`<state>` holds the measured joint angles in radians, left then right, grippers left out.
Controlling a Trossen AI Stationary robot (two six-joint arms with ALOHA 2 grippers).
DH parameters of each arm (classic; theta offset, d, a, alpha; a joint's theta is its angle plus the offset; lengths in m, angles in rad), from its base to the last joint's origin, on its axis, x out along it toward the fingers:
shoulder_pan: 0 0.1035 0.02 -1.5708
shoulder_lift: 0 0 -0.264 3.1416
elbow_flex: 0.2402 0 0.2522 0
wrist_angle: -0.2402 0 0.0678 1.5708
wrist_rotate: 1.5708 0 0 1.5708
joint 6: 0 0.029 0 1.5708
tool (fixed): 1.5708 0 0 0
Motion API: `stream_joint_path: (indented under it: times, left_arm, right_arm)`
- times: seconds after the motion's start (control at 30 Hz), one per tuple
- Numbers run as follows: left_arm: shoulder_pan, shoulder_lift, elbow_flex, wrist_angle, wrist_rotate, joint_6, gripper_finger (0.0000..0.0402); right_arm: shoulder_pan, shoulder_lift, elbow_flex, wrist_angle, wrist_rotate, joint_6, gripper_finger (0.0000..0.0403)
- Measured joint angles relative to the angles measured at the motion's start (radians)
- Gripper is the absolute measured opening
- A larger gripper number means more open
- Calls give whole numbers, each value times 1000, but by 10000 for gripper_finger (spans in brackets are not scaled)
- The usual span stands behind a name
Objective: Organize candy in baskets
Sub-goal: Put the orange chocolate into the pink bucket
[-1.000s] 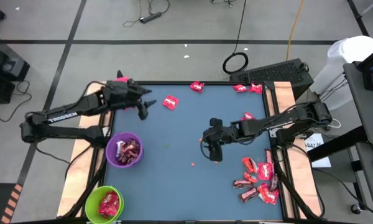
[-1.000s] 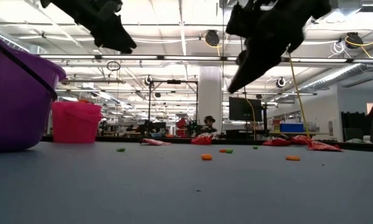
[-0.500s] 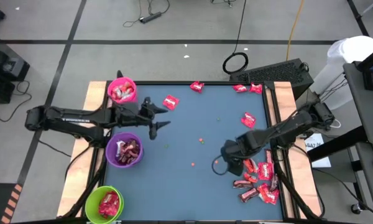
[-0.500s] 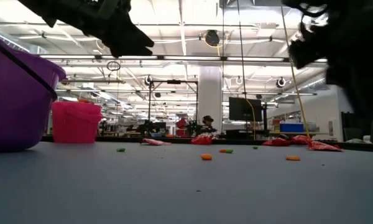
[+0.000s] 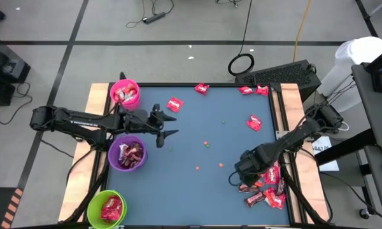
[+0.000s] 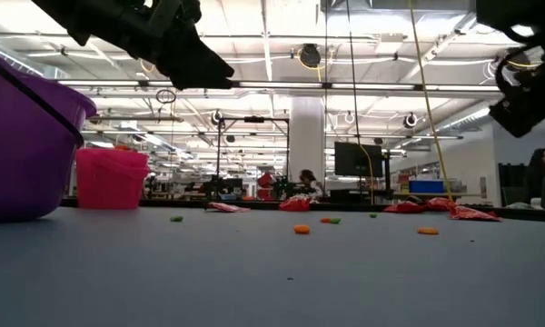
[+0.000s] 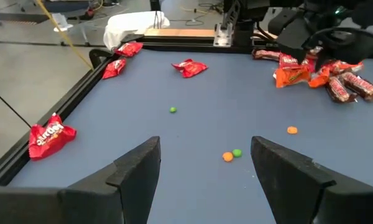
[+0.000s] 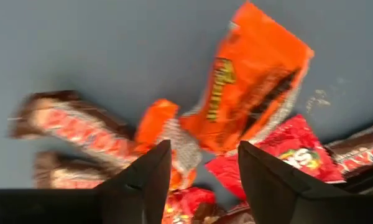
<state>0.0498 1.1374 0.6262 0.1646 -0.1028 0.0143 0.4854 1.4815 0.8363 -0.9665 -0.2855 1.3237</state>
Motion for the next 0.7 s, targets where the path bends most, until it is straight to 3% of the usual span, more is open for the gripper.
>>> stream_joint_path:
  times: [0.2,0.47,0.57,0.7]
  left_arm:
    - [0,0,0,-1,0,-1,255]
    - [0,0,0,3,-3,-6,255]
    - [0,0,0,5,-5,-6,255]
    - [0,0,0,13,-6,-8,255]
  right_arm:
    - [2,0,-65,35,-3,12,125]
    - [1,0,-38,67,35,-137,10]
    - [0,0,-1,67,90,-196,12]
    - [-12,0,36,114,249,-340,6]
